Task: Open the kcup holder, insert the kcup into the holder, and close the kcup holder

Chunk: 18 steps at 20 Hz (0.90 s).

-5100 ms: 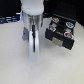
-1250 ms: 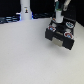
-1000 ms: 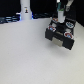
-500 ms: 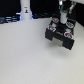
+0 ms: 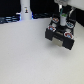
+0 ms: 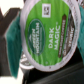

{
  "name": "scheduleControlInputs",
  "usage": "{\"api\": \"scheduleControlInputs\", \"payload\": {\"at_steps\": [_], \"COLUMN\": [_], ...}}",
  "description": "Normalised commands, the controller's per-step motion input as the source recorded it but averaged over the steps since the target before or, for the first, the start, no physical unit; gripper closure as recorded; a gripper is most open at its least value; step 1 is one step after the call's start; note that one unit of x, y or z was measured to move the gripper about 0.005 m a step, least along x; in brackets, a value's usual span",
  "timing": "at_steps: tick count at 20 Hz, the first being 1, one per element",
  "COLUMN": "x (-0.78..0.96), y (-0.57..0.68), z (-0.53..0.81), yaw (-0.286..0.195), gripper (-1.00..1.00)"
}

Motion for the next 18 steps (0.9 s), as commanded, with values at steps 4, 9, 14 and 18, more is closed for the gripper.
{"api": "scheduleControlInputs", "payload": {"at_steps": [4, 9, 14, 18], "x": [0.16, 0.34, 0.14, 0.09], "y": [-0.38, -0.34, -0.06, 0.05], "z": [0.06, 0.04, -0.06, -0.25], "yaw": [0.0, 0.0, 0.0, 0.0], "gripper": [1.0, 1.0, 1.0, 1.0]}}
